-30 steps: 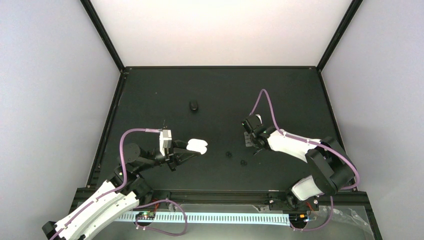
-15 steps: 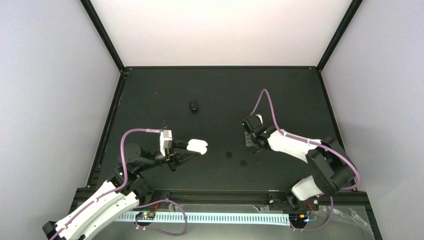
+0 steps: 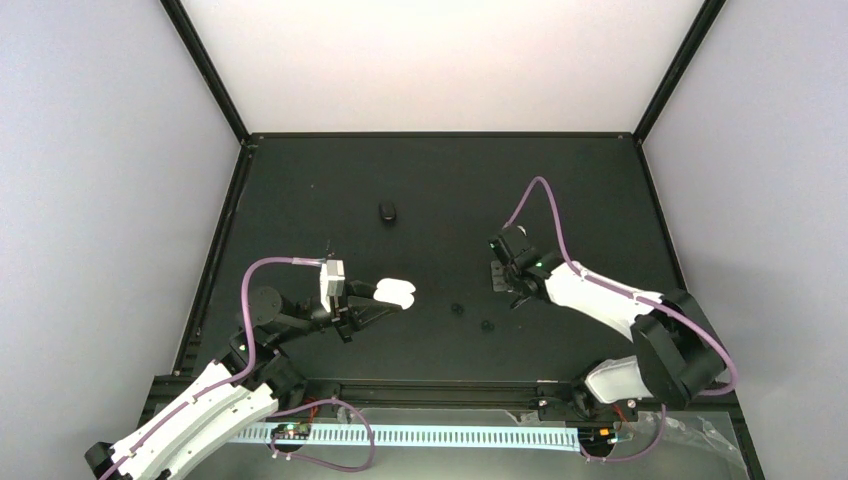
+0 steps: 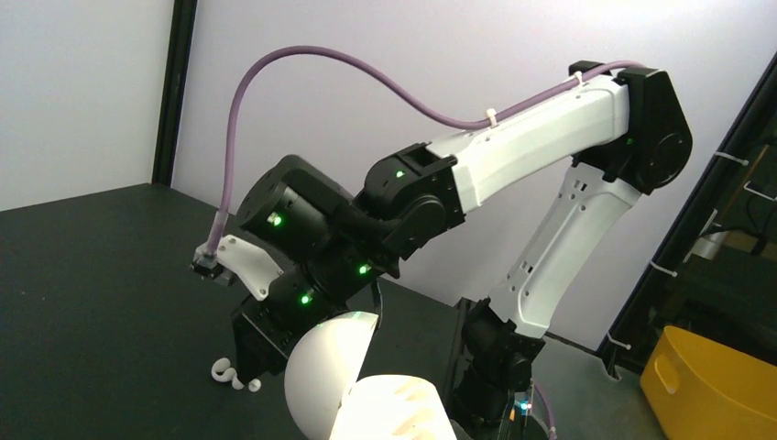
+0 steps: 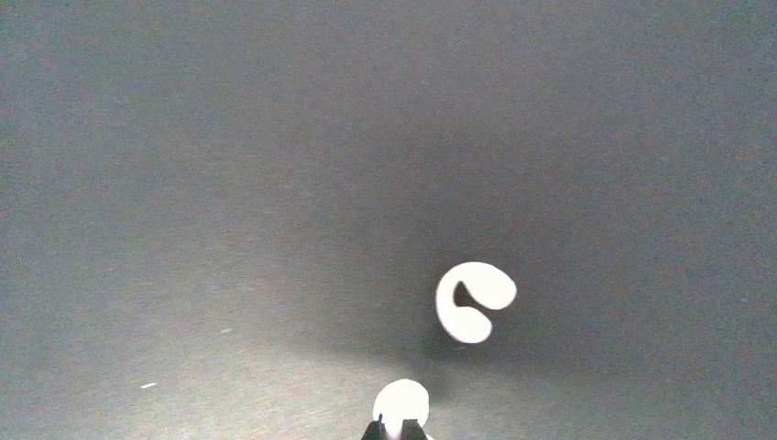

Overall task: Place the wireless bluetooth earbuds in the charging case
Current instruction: Pick up the earbud from the center of the board.

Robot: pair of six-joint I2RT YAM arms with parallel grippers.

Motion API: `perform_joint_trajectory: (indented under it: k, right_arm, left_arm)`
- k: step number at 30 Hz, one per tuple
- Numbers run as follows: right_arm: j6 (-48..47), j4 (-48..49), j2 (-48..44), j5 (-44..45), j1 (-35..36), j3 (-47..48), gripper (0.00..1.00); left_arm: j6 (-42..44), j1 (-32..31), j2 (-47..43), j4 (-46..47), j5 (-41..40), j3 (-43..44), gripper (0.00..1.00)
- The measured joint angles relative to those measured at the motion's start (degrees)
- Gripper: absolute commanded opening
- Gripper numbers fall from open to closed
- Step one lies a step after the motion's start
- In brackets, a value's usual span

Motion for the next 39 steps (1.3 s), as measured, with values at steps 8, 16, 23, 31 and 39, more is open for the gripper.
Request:
perform_joint_trajectory:
  k: [8,16,23,31,39]
  right_arm:
    - [-0.3,1.9,-1.2,-15.9,0.0,2.8,0.01]
    - [2.0,6.8,4.7,-23.7,0.0,3.2,0.01]
    - [3.5,10.5,8.2,-26.2,-1.1,1.7,0.02]
    - [3.7,12.8,8.2,-27.9,-2.5,0.5,0.09]
    - [3.7,13.6,8.2,-28.2,-2.7,-0.5,0.12]
  left_arm:
    - [0.0,0.0,0.5,0.2,0.0,0.0,0.02]
    - [0.0,0.0,1.1,0.3,0.3,0.0,0.02]
    - [0.0,0.0,1.1,0.3,0.4,0.0,0.02]
    - [0.0,0.0,1.2,0.3,0.3,0.0,0.02]
    - [0.0,0.0,1.5,0.3,0.3,0.0,0.02]
